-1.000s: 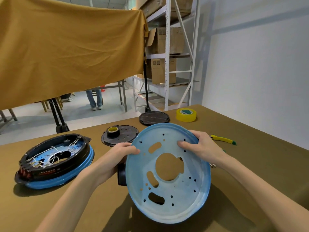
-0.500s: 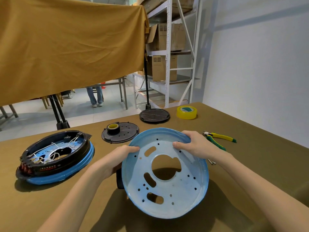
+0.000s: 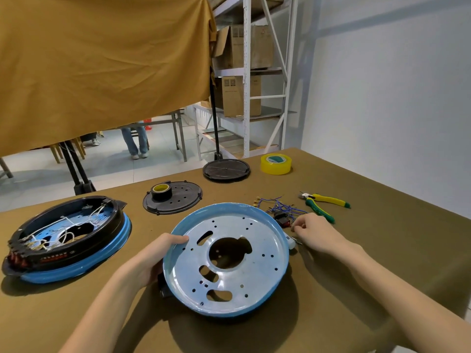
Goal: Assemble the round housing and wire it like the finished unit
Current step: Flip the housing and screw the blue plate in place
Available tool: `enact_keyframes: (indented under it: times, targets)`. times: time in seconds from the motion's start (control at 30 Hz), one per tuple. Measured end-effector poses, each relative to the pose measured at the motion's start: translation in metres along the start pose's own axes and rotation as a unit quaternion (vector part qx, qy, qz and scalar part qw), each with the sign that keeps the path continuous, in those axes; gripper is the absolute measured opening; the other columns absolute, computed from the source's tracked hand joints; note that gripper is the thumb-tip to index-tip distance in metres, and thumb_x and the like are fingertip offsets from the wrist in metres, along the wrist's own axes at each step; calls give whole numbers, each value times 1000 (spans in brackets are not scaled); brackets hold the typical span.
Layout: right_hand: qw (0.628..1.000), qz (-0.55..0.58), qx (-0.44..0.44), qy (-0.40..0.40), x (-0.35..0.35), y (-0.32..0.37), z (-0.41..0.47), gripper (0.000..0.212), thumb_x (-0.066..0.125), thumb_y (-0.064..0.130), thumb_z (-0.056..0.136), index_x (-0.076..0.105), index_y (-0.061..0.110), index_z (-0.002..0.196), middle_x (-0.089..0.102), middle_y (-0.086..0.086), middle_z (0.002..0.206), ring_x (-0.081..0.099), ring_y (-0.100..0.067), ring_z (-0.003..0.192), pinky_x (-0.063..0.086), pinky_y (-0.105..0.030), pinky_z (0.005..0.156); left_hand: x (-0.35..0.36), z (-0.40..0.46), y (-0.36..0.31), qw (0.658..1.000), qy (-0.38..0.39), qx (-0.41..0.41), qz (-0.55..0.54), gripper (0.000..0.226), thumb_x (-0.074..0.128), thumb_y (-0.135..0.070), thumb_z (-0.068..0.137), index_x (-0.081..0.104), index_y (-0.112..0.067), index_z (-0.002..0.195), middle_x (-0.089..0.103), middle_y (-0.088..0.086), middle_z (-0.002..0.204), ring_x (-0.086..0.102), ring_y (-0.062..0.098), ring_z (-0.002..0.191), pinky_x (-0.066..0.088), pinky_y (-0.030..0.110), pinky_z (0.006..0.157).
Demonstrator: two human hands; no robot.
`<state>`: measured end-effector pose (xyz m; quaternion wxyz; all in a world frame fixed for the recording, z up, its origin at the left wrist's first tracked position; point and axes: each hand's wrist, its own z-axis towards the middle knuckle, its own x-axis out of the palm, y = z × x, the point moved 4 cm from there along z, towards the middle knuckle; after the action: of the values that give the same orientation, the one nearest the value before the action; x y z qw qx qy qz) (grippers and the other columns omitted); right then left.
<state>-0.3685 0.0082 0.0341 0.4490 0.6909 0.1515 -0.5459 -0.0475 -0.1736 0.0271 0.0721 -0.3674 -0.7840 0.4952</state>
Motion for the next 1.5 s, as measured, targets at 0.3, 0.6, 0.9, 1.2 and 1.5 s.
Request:
enact_keyframes:
  times: [0.3, 0.6, 0.9, 1.2, 1.5]
  targets:
    - [999, -33, -14, 32, -1, -6, -2, 11, 75, 26, 88, 79, 21, 98, 72, 6, 94, 66, -10, 87, 58, -31, 80, -1, 6, 0, 1000, 0, 5, -14, 36, 63, -37, 96, 64, -11, 121, 77, 19, 102, 74, 39, 94, 60, 44, 82]
    - [998, -67, 0, 5, 4, -6, 2, 9, 70, 30, 94, 73, 23, 90, 73, 1, 90, 65, -14, 86, 58, -38, 78, -2, 15, 1, 1000, 17, 8, 10, 34, 64, -40, 94, 65, -13, 115, 79, 13, 92, 76, 32, 88, 61, 40, 80]
    - [997, 69, 6, -38, -22, -10, -1, 5, 64, 15, 99, 67, 16, 95, 73, 0, 76, 68, -10, 65, 48, -23, 57, 1, 14, 0, 999, 28, 5, 18, 32, 61, -40, 96, 63, -13, 113, 78, 12, 85, 77, 28, 80, 60, 39, 79]
    - [937, 320, -116, -84, -33, 69, -19, 6, 67, 15, 97, 70, 17, 100, 76, 2, 76, 67, -7, 66, 52, -19, 60, 22, 5, -1, 994, 62, 6, 94, 42, 56, -46, 97, 62, -11, 120, 76, 18, 107, 71, 35, 95, 54, 41, 91]
    - [921, 315, -225, 54, 25, 154, -26, 6, 72, 3, 90, 72, 2, 96, 76, -11, 77, 75, -21, 69, 60, -28, 63, 13, 14, 10, 990, 44, -42, 131, 60, 67, -64, 77, 68, -10, 106, 71, 10, 79, 57, 22, 72, 42, 29, 65]
